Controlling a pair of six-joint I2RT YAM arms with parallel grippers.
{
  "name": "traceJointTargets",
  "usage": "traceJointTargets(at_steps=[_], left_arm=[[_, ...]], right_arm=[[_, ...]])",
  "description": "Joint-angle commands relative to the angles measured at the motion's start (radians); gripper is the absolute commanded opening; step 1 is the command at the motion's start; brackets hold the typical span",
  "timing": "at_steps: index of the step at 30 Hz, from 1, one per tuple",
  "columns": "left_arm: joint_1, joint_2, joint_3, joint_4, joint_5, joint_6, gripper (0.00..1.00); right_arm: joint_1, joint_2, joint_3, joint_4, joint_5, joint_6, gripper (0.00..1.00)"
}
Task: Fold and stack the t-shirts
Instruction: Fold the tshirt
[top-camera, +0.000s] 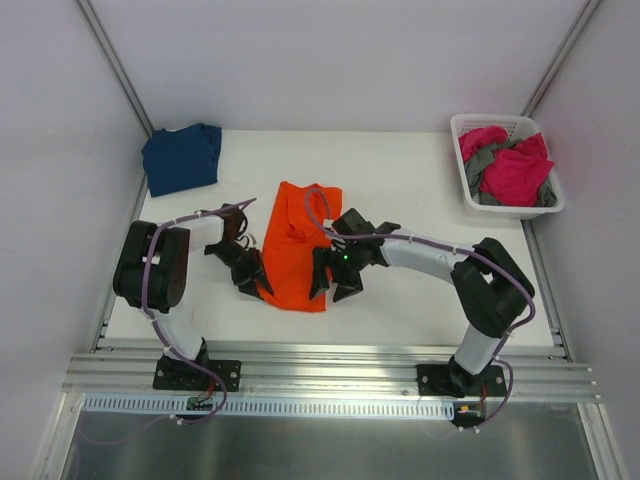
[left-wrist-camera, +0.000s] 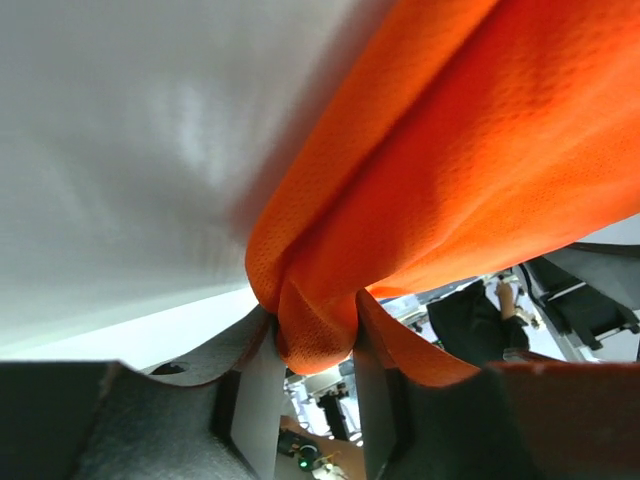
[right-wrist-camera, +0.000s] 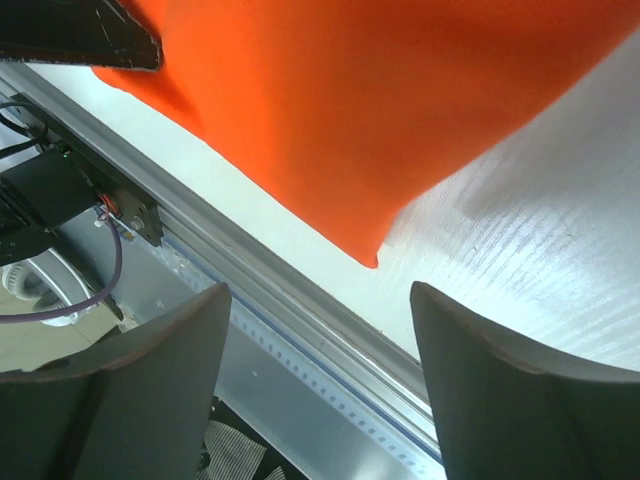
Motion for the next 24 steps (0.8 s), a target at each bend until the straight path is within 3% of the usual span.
traceJointTargets(at_steps=[1,8,15,24], left_arm=[[-0.041,-0.048,-0.001,-0.003,0.019,-0.032,0.29],[-0.129,-0.021,0.029,0.054,0.077,-0.087,0.24],[-0.172,0.062,0.152,0.072,0.108,-0.104,0.22],[-0.178,0.008,0.066,0.069,0.101,-0.099,0.2]], right_arm=[[0.002,-0.017,-0.015,-0.002,-0.015,-0.008,0.75],[0.002,-0.035,-0.049,-0.025,-0.017,-0.006,0.73],[-0.002,-0.096,-0.113,-0.031,0.009,-0.011,0.76],[-0.022,-0.116,-0.144,-0.031,0.064,-0.014,0.76]])
